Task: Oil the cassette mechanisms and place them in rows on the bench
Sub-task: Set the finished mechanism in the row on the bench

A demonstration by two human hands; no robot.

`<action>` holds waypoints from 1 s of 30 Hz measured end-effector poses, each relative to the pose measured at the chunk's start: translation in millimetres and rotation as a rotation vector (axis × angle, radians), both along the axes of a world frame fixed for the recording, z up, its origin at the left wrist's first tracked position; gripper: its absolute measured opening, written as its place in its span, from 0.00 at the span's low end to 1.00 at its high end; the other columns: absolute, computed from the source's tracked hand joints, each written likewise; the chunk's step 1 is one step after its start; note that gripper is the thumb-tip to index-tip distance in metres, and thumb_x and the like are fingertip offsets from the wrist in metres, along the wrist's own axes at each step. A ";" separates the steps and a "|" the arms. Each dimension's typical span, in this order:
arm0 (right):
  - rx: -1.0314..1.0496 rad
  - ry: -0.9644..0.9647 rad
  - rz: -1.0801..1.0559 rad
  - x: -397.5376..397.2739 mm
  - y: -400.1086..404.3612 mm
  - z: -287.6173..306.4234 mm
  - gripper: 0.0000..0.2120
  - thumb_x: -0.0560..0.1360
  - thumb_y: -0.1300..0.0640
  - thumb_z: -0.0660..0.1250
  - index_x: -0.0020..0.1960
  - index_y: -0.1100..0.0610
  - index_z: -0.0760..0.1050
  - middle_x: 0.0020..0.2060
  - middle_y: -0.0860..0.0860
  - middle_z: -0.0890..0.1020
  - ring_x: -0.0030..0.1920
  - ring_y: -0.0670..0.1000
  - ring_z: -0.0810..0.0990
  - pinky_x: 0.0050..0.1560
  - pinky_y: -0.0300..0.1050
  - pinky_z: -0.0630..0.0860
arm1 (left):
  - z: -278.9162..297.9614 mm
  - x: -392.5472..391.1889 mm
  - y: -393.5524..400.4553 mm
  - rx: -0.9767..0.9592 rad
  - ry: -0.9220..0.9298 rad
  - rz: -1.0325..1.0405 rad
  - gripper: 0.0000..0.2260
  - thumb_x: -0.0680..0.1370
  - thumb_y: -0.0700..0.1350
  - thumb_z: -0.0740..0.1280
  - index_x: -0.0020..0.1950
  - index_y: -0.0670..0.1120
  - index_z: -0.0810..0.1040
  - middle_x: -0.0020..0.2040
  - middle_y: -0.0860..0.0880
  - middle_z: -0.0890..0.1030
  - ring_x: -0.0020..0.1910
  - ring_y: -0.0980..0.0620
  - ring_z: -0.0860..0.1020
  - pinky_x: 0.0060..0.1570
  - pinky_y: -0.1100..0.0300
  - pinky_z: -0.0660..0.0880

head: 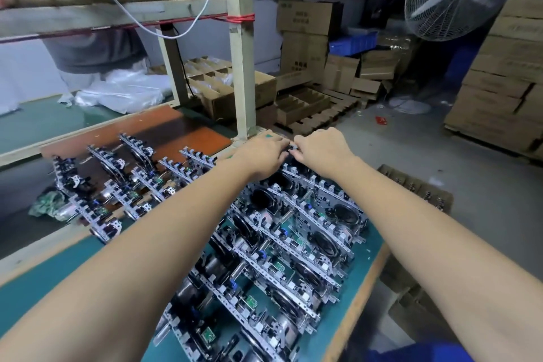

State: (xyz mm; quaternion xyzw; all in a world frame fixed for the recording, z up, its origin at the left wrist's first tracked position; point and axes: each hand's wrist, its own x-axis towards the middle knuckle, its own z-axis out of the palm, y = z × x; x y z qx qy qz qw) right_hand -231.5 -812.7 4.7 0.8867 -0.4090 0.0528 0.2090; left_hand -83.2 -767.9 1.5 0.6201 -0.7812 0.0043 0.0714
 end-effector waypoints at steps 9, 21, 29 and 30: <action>-0.007 -0.073 0.047 0.2 50.2 32.7 0.18 0.80 0.43 0.56 0.60 0.55 0.68 0.55 0.53 0.78 0.56 0.55 0.74 0.47 0.49 0.68 | 40.6 4.9 69.0 -0.088 -0.007 0.104 0.19 0.81 0.52 0.59 0.71 0.48 0.68 0.70 0.48 0.70 0.67 0.48 0.69 0.64 0.50 0.68; 0.361 -0.221 0.974 109.4 321.5 65.0 0.07 0.78 0.48 0.58 0.50 0.51 0.69 0.49 0.48 0.79 0.52 0.53 0.75 0.43 0.48 0.67 | 42.6 71.4 398.4 -0.339 0.206 0.528 0.02 0.68 0.42 0.68 0.39 0.48 0.78 0.39 0.60 0.75 0.38 0.57 0.71 0.36 0.71 0.65; 0.507 0.002 1.411 222.9 505.2 20.3 0.11 0.79 0.52 0.58 0.58 0.55 0.70 0.53 0.52 0.78 0.55 0.55 0.75 0.40 0.47 0.66 | -7.7 102.7 625.0 -0.228 0.135 1.213 0.05 0.73 0.44 0.69 0.48 0.52 0.80 0.48 0.56 0.81 0.51 0.51 0.77 0.48 0.52 0.73; 0.530 0.012 1.442 232.6 524.8 9.9 0.11 0.79 0.52 0.59 0.59 0.55 0.70 0.54 0.52 0.78 0.56 0.55 0.75 0.42 0.48 0.68 | -9.3 103.9 647.1 -0.218 0.136 1.247 0.06 0.73 0.42 0.71 0.48 0.51 0.81 0.47 0.54 0.81 0.50 0.49 0.77 0.49 0.51 0.73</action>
